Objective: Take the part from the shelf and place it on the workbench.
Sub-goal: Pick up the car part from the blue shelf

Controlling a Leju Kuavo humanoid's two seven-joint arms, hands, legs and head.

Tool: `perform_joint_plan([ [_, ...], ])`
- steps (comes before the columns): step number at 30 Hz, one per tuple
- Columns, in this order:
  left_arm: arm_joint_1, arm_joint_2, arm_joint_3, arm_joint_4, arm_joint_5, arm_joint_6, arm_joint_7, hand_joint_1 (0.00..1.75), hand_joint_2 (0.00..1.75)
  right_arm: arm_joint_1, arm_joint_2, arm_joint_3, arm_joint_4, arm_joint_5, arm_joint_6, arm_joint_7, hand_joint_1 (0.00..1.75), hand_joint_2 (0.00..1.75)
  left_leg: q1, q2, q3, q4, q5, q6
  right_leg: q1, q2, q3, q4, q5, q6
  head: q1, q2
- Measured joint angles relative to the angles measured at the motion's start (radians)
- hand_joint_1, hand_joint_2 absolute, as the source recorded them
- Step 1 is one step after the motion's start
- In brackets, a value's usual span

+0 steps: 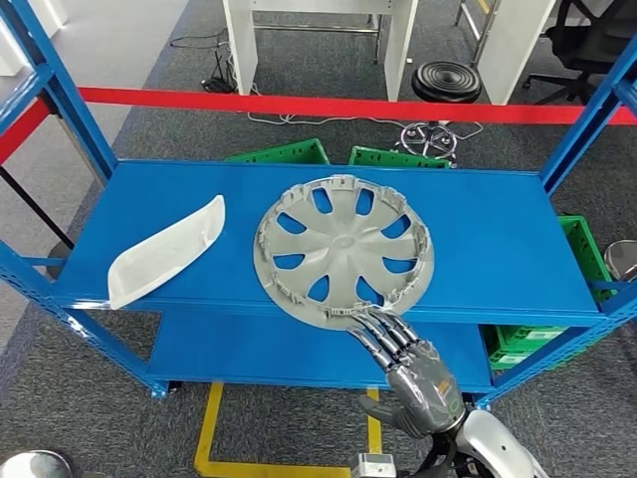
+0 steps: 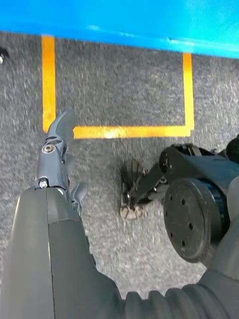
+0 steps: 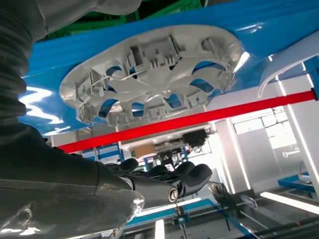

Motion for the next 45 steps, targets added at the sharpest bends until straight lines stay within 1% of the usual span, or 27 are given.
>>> perform_joint_plan([
  [1,-0.003,-0.001,0.004,0.002,-0.006,-0.001,-0.004,0.00,1.75,-0.001,-0.001,0.002,0.000,0.000,0.000,0.001,0.00,1.75,-0.002,-0.001,0.008,0.000,-0.009,-0.003,0.004,0.000,0.010,-0.042,0.037,-0.007,0.000,0.000],
  [2,-0.006,-0.001,0.008,0.004,-0.011,-0.002,-0.007,0.00,1.75,-0.002,-0.002,0.005,0.000,0.001,0.001,0.003,0.00,1.75,-0.003,-0.002,0.013,-0.002,-0.016,-0.007,0.006,0.001,0.018,-0.064,0.060,-0.012,0.000,0.000],
  [3,-0.009,-0.002,0.012,0.006,-0.015,-0.003,-0.009,0.00,1.75,-0.002,-0.003,0.006,0.000,0.001,0.001,0.004,0.00,1.75,-0.004,-0.002,0.016,0.000,-0.016,-0.013,0.007,0.003,0.022,-0.071,0.066,-0.015,0.000,0.000],
  [4,-0.010,-0.002,0.015,0.008,-0.017,-0.003,-0.011,0.00,1.31,-0.003,-0.003,0.008,-0.001,0.001,0.001,0.004,0.00,1.75,-0.004,-0.001,0.018,-0.002,-0.014,-0.011,0.007,0.004,0.029,-0.078,0.073,-0.012,-0.001,0.000],
  [5,-0.011,-0.002,0.018,0.010,-0.020,-0.004,-0.013,0.00,0.87,-0.004,-0.003,0.009,-0.001,0.002,0.000,0.005,0.00,1.75,-0.004,-0.001,0.021,-0.006,-0.012,-0.005,0.006,0.006,0.035,-0.084,0.085,-0.010,-0.003,0.000],
  [7,-0.017,-0.001,0.026,0.014,-0.029,-0.004,-0.017,0.00,0.00,-0.006,-0.005,0.011,0.000,0.003,0.000,0.006,0.00,1.75,-0.005,0.001,0.027,-0.019,-0.011,0.009,0.006,0.007,0.037,-0.090,0.094,-0.004,-0.006,0.000],
  [8,-0.020,-0.001,0.029,0.016,-0.034,-0.004,-0.019,0.00,0.00,-0.007,-0.006,0.012,0.000,0.003,0.001,0.007,0.00,1.75,-0.005,0.001,0.029,-0.026,-0.012,0.006,0.006,0.008,0.035,-0.090,0.094,-0.006,-0.007,0.000],
  [10,-0.023,-0.001,0.036,0.019,-0.043,-0.002,-0.020,0.00,0.00,-0.007,-0.007,0.015,0.001,0.005,0.003,0.011,0.00,1.75,-0.005,0.001,0.031,-0.035,-0.014,-0.005,0.007,0.007,0.034,-0.090,0.090,-0.011,-0.007,0.000],
  [11,-0.024,-0.001,0.039,0.020,-0.047,-0.001,-0.020,0.00,0.00,-0.007,-0.007,0.017,0.002,0.006,0.005,0.013,0.00,1.75,-0.005,0.001,0.032,-0.037,-0.014,-0.009,0.007,0.007,0.034,-0.090,0.089,-0.012,-0.007,0.000],
  [14,-0.028,-0.001,0.047,0.023,-0.057,0.000,-0.019,0.00,0.00,-0.009,-0.007,0.022,0.007,0.005,0.015,0.019,0.00,1.75,-0.004,0.001,0.033,-0.039,-0.015,-0.016,0.007,0.007,0.035,-0.090,0.087,-0.015,-0.006,0.000],
  [17,-0.031,-0.001,0.055,0.025,-0.067,-0.001,-0.021,0.00,0.00,-0.012,-0.007,0.027,0.014,0.002,0.024,0.023,0.00,1.75,-0.005,0.001,0.033,-0.040,-0.014,-0.019,0.007,0.007,0.036,-0.090,0.087,-0.016,-0.006,0.000],
  [23,-0.038,-0.001,0.065,0.029,-0.088,-0.005,-0.036,0.00,0.00,-0.020,-0.007,0.036,0.025,0.002,0.035,0.037,0.00,1.75,-0.006,0.001,0.034,-0.040,-0.013,-0.020,0.006,0.007,0.039,-0.093,0.090,-0.016,-0.006,0.000],
  [37,-0.041,-0.001,0.073,0.033,-0.097,-0.011,-0.042,0.00,0.00,-0.024,-0.007,0.040,0.033,0.007,0.040,0.041,0.00,1.75,-0.006,0.001,0.033,-0.040,-0.013,-0.020,0.005,0.007,0.039,-0.095,0.091,-0.015,-0.006,0.000],
  [42,-0.050,0.000,0.090,0.039,-0.134,-0.019,-0.068,0.00,0.00,-0.039,-0.004,0.048,0.037,0.022,0.052,0.051,0.00,1.75,-0.009,0.001,0.033,-0.039,-0.013,-0.018,0.001,0.007,0.039,-0.097,0.093,-0.011,-0.006,0.000],
  [45,-0.055,0.001,0.099,0.045,-0.140,-0.019,-0.073,0.00,0.00,-0.047,-0.001,0.054,0.042,0.029,0.059,0.054,0.00,1.75,-0.014,0.001,0.033,-0.039,-0.013,-0.013,-0.004,0.007,0.039,-0.098,0.095,-0.007,-0.006,0.000],
])
